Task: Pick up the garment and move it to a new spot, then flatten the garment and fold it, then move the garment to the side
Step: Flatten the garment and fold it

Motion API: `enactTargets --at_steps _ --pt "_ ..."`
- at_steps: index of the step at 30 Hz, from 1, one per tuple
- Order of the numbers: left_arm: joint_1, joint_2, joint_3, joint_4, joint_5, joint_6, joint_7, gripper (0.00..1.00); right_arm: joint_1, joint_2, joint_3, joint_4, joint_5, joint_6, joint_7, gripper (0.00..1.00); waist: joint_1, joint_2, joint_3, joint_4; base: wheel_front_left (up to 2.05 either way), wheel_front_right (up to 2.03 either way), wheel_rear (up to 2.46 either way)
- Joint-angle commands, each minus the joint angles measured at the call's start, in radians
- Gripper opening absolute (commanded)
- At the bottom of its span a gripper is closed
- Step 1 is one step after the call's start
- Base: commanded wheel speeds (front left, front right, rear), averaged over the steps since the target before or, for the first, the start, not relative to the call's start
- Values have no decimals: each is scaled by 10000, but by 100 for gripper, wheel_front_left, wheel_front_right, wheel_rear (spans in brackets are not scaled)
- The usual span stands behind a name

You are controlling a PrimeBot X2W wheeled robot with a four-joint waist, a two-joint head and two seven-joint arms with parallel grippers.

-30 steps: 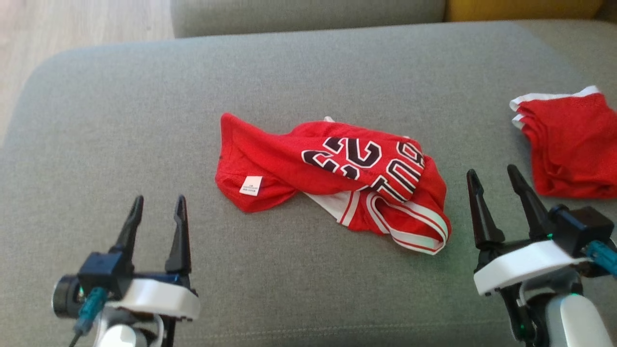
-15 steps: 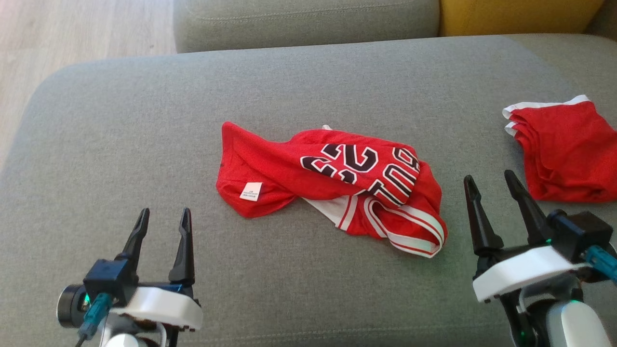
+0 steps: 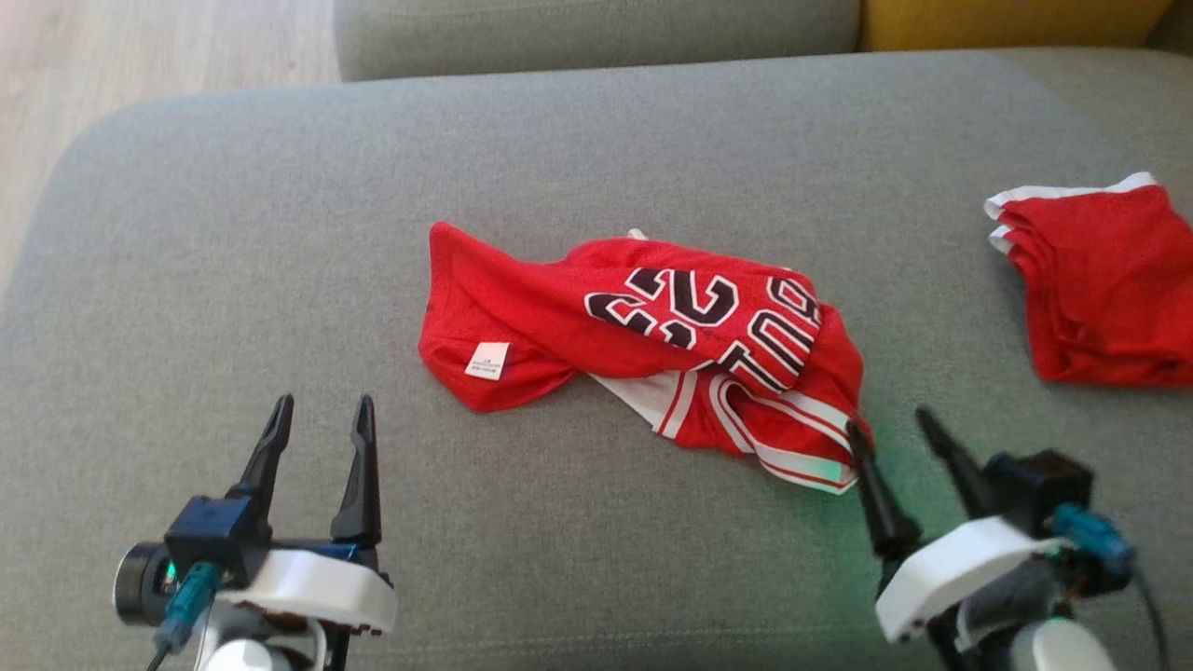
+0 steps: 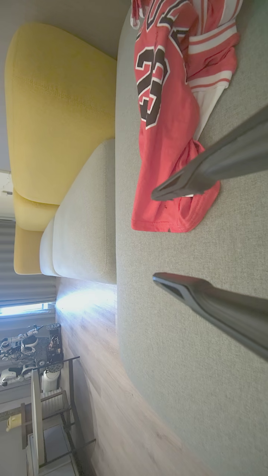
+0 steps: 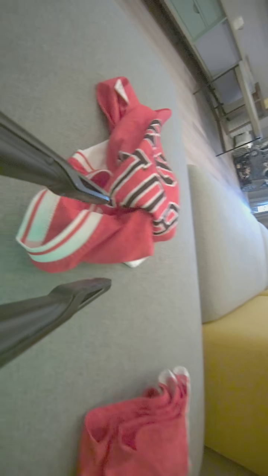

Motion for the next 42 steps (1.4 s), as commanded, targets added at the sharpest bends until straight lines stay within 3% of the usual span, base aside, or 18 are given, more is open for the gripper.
enactTargets --at_steps 1,10,11,12,13,14,24,33,42 --pt "-639 180 284 -413 -53 54 -21 100 -228 -58 321 -74 -50 39 24 100 0 0 160 61 0 0 0" --pt "-1025 93 193 -349 -78 -21 -154 100 -1200 -92 448 1493 -365 39 -268 100 0 0 682 255 0 0 0" --pt "-1063 83 182 -324 -83 -33 -168 100 -1335 -90 479 1628 -296 39 -339 94 0 0 720 279 0 0 0" --pt "-1100 75 177 -304 -88 -42 -182 100 -1456 -89 484 1733 -271 39 -393 42 0 0 760 297 0 0 0" --pt "-1135 66 172 -281 -92 -51 -199 100 -1562 -88 477 1780 -266 39 -477 6 0 0 787 317 0 0 0" --pt "-1168 55 166 -259 -96 -59 -214 100 -1648 -86 454 1770 -234 39 -592 0 0 0 813 337 0 0 0" --pt "-1288 21 204 -144 -132 -61 -334 100 -2008 -254 -127 314 -333 39 -823 0 0 0 961 246 0 0 0" --pt "-1591 -25 144 -123 -111 -130 -396 100 -3009 -876 -724 -1294 -440 39 -118 0 0 0 1336 203 0 0 0" --pt "-2246 -174 -22 -32 -51 -342 -445 100 -5041 -1802 -1141 -516 204 39 365 0 0 0 2293 747 0 0 0"
